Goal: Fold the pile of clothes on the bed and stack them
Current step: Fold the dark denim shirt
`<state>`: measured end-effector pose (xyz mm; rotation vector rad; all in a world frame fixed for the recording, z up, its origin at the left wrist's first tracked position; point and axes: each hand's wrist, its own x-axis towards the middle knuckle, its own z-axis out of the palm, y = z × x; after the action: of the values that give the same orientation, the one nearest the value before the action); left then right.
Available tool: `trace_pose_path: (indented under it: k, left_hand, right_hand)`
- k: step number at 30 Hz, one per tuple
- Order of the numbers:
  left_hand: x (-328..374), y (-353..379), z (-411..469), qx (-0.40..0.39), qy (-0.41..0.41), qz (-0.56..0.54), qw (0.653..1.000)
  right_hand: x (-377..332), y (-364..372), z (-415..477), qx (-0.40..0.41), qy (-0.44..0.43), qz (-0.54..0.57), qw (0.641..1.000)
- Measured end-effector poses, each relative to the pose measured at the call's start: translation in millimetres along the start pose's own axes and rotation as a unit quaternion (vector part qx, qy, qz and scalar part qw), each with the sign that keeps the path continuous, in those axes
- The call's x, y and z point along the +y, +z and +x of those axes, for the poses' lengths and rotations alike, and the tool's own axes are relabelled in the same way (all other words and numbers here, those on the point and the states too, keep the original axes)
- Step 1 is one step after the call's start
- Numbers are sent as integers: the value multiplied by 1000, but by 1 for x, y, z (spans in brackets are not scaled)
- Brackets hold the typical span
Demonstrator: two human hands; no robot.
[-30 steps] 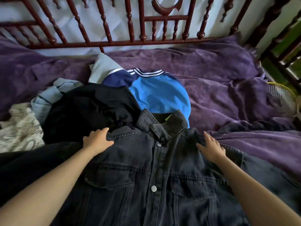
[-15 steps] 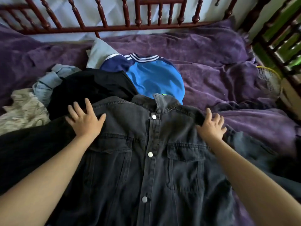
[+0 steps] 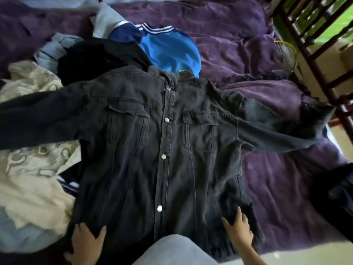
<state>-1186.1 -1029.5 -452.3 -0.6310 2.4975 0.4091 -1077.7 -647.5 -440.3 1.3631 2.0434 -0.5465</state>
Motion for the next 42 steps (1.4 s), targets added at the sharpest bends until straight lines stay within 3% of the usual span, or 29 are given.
trace_pose_path:
  k: [4,10,13,17,19,22,25,28,32,33,34,36,37,39,41,42]
  left_hand:
    - [-40,-15,13,-22,-4,18,1000]
    - [-48,-23,26,-64,-46,-197,977]
    - [-43,-30,13,-82,-68,-258,960]
    - [-40,-46,-1,-125,-53,-278,951]
    - [-39,-61,-7,-135,-32,-303,943]
    - [-41,-85,-15,-154,-26,-397,904]
    - [-60,-97,-15,-141,-21,-405,903]
    - [-77,-103,-13,-120,-53,-400,907]
    - [-85,-107,-8,-187,-64,-479,855]
    - [-89,-102,-6,-177,-63,-448,874]
    - [-92,-95,-4,-137,-54,-372,917]
    - [-94,-78,-4,-11,-1,-95,995]
    - [-91,-69,-7,62,50,12,997]
    - [-81,-47,-22,131,239,68,960]
    - [-69,-20,-43,86,418,106,898]
    - [-67,-6,-50,17,456,150,877]
  right_hand:
    - [29,4,-12,68,-19,-118,990]
    - [45,-10,1,80,18,85,993]
    - [47,-12,1,22,6,37,999]
    - [56,-16,-6,35,1,16,999]
    - [61,-27,-5,49,-1,108,993]
    - [74,-53,-11,42,-2,328,944]
    - [99,-73,-23,10,8,398,917]
    - [114,-81,-28,49,21,375,926]
    - [114,-81,-30,161,40,247,955]
    - [111,-78,-33,173,45,212,961]
    - [106,-73,-39,177,54,162,969]
    - [92,-55,-53,160,67,9,985]
    - [82,-43,-61,151,53,-60,985]
    - [55,-13,-78,139,-17,-136,981]
    - [22,19,-95,104,-116,-173,973]
    - [6,36,-104,74,-172,-181,966]
